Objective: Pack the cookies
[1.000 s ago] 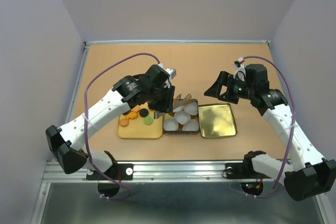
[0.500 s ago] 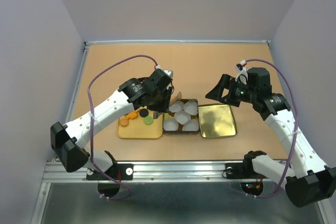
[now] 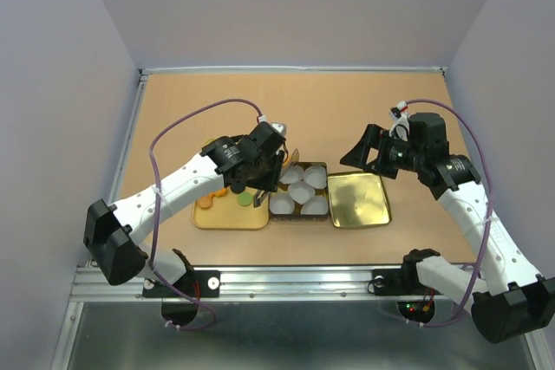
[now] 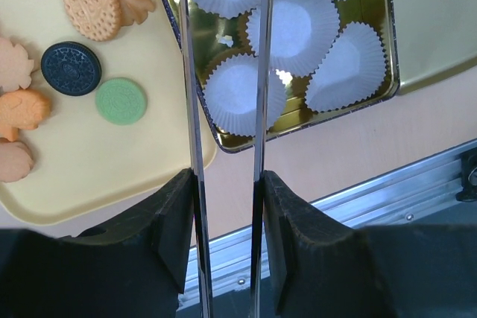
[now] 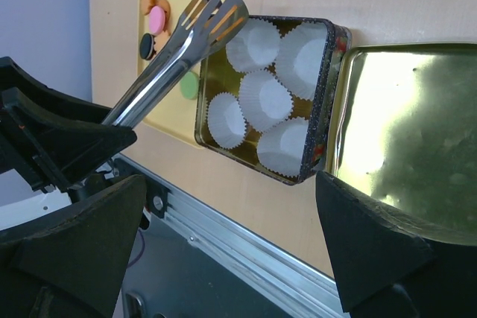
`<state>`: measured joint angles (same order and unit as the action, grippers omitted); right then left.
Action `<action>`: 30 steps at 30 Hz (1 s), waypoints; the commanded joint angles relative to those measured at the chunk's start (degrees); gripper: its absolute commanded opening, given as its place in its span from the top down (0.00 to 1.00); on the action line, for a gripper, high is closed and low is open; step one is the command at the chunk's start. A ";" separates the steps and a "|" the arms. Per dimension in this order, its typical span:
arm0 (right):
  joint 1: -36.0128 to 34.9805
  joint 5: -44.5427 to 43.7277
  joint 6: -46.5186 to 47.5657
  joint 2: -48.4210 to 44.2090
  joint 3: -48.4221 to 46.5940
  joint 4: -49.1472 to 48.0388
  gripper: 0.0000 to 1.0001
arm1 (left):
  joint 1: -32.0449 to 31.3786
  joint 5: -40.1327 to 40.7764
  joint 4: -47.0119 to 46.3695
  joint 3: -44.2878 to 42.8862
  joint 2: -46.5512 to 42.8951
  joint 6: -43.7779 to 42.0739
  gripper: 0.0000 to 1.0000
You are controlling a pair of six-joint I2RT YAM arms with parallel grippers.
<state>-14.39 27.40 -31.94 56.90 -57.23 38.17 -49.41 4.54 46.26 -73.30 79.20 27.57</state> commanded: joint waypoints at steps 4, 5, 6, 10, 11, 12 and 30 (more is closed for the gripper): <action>-0.46 -0.42 0.30 -1.45 -0.34 0.59 0.00 | -0.51 -0.14 -2.05 1.84 -3.52 0.64 0.47; -0.46 -0.50 0.30 -1.71 -0.34 0.76 0.00 | -0.60 -0.14 -2.05 2.02 -3.61 0.90 0.46; -0.46 -0.59 0.39 -1.71 -0.25 0.76 0.00 | -0.69 -0.14 -1.96 2.10 -3.87 0.99 0.42; -0.46 -0.50 0.39 -1.97 0.28 0.94 0.00 | -0.69 -0.05 -1.96 2.55 -4.58 1.34 0.40; -0.46 -0.59 0.39 -1.97 0.37 0.94 0.00 | -0.78 -0.05 -1.88 2.55 -4.67 1.43 0.39; -0.46 -0.59 0.39 -2.15 0.45 1.03 0.00 | -0.78 -0.05 -1.70 2.28 -4.67 1.52 0.39; -0.55 -1.12 0.57 -2.85 1.07 1.03 0.00 | 2.82 7.24 10.25 -11.53 -3.61 0.38 0.38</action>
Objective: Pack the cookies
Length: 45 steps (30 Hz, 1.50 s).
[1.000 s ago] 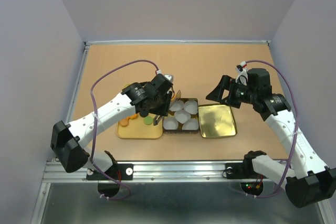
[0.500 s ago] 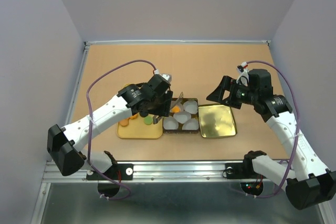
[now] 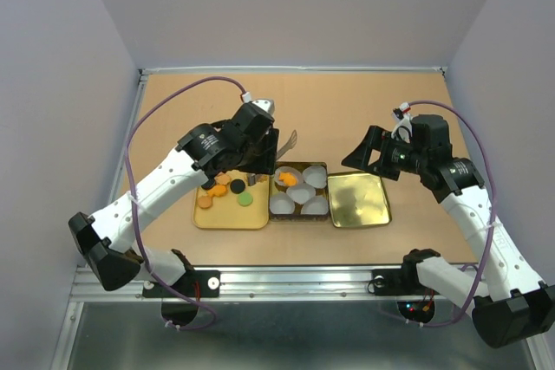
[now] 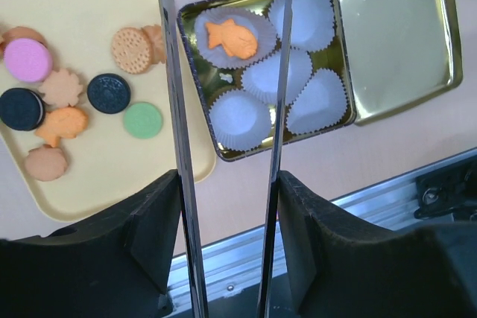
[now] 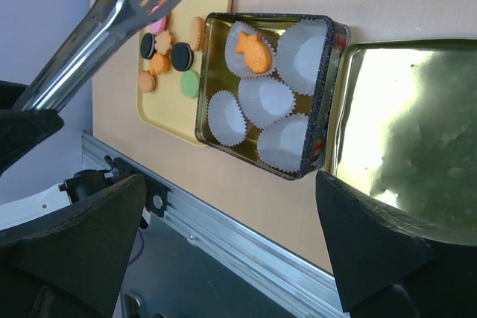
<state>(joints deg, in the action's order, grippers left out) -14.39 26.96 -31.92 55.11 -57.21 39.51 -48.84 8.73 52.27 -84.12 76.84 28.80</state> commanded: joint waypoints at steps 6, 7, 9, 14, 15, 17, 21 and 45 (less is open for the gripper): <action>-0.46 -0.42 0.55 -0.97 1.22 -0.40 0.00 | 8.40 0.50 4.77 5.53 -5.03 -1.81 0.38; -0.46 -0.42 0.72 -0.80 1.49 -0.48 0.00 | 8.84 0.41 4.34 6.76 -5.38 -1.81 0.38; -0.46 -0.94 0.98 -0.45 2.62 -0.83 0.00 | 10.16 -0.47 3.81 9.83 -6.35 -2.25 0.38; -0.46 -2.97 0.02 2.01 3.42 -1.88 0.00 | 11.22 -2.05 2.93 13.80 -7.40 -4.36 0.38; -0.46 -3.23 -0.07 3.50 3.42 -2.15 0.00 | 11.22 -1.97 2.49 15.28 -7.40 -4.80 0.38; -0.46 -3.23 -0.33 5.43 2.55 -2.15 0.00 | 11.57 -4.23 0.56 17.05 -7.76 -5.59 0.38; -0.46 -2.35 -3.05 9.13 -0.70 -1.45 0.00 | 12.01 -5.39 -0.68 17.50 -6.35 -6.21 0.38; -0.46 0.82 -9.30 14.67 -14.33 6.11 0.00 | 16.41 -11.46 -6.92 21.19 -1.69 -5.60 0.60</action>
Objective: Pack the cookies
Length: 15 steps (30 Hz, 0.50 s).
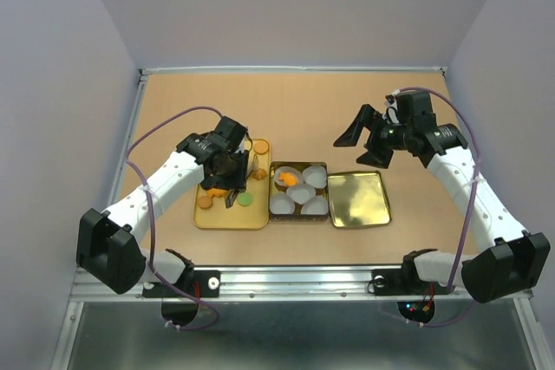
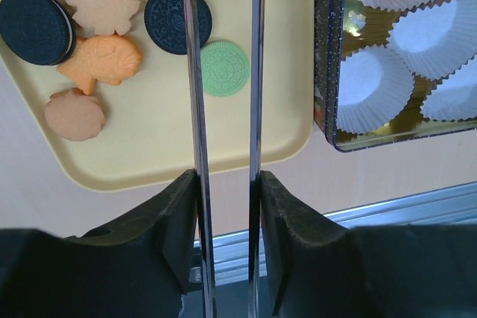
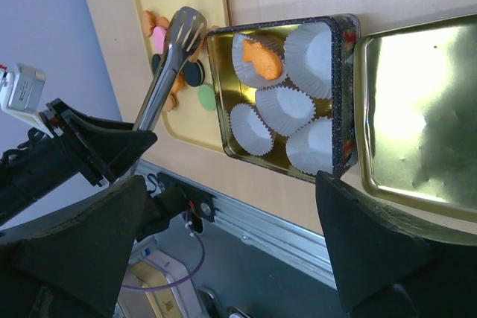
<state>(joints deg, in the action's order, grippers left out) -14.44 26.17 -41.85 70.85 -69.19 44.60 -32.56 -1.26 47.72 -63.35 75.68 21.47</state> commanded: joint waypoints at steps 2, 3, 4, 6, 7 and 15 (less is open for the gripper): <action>-0.42 1.60 -0.42 -1.94 -3.14 1.63 0.00 | 0.12 0.19 -1.58 -0.28 -0.10 2.95 0.61; -0.42 2.47 -1.30 -2.38 -3.23 1.54 0.00 | 0.04 0.20 -1.41 -1.59 0.08 3.31 0.61; -0.42 2.91 -3.05 -2.99 -3.41 1.54 0.00 | 0.12 0.29 -1.06 -2.38 0.43 3.31 0.62; -0.42 4.49 -4.38 -5.10 -3.58 1.46 0.00 | 0.12 0.82 -0.44 -5.10 1.57 3.66 0.64; -0.50 5.02 -4.30 -5.63 -3.93 1.63 0.00 | 0.12 0.82 0.52 -5.98 2.01 3.84 0.64; -0.33 11.00 -0.08 -7.92 -9.55 6.98 0.00 | -0.31 5.91 4.83 -12.23 3.69 6.03 0.59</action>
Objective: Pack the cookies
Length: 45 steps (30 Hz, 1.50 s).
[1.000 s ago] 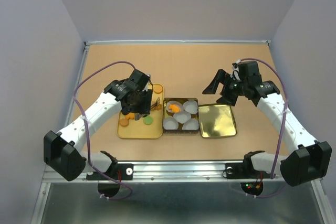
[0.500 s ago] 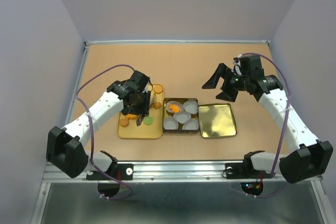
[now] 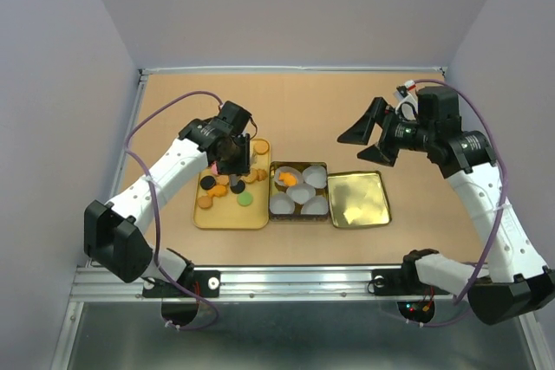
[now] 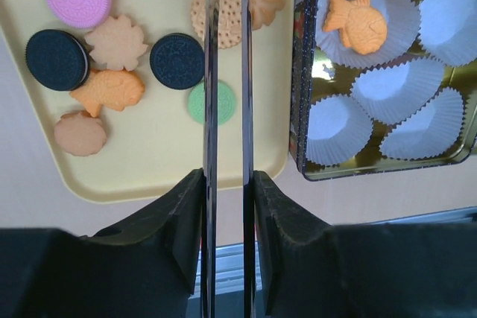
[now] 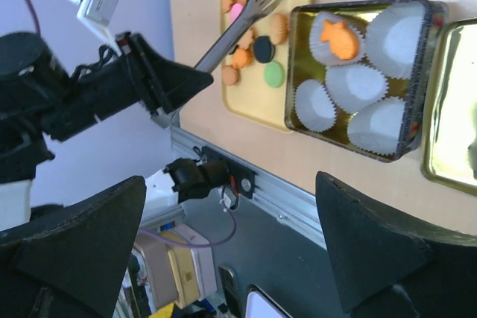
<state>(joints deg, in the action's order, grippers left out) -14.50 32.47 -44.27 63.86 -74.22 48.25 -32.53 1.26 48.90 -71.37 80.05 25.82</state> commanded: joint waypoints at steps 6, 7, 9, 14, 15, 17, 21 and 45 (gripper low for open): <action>-0.35 5.59 7.88 -3.56 -7.79 11.25 0.00 | -1.74 4.55 7.17 -4.65 -4.99 5.72 0.46; -0.35 6.02 8.15 -4.61 -7.61 11.77 0.00 | -2.09 4.20 7.34 -3.87 -5.51 6.69 0.45; -0.35 6.55 8.24 -5.67 -6.83 13.09 0.00 | -2.97 3.05 6.91 -2.29 -7.27 7.40 0.44; -0.35 6.73 7.97 -8.39 -5.50 14.85 0.00 | -6.84 1.38 6.64 1.67 -10.34 10.73 0.44; -0.35 6.64 7.80 -9.09 -5.15 15.03 0.00 | -7.36 1.38 6.55 3.07 -10.79 11.70 0.44; -0.35 6.64 7.27 -9.54 -4.98 15.38 0.00 | -8.16 1.38 6.55 4.13 -11.32 12.14 0.44; -0.44 6.29 6.48 -11.21 -3.75 15.82 0.00 | -8.16 3.83 7.08 5.81 -11.59 12.23 0.43; -0.35 4.01 4.98 -13.76 -1.02 17.31 0.00 | -8.16 6.22 2.69 9.76 -8.68 10.30 0.53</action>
<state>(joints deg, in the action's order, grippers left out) -14.66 37.06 -39.86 50.68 -75.94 65.01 -40.56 7.53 53.19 -63.22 71.57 36.51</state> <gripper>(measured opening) 0.998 0.510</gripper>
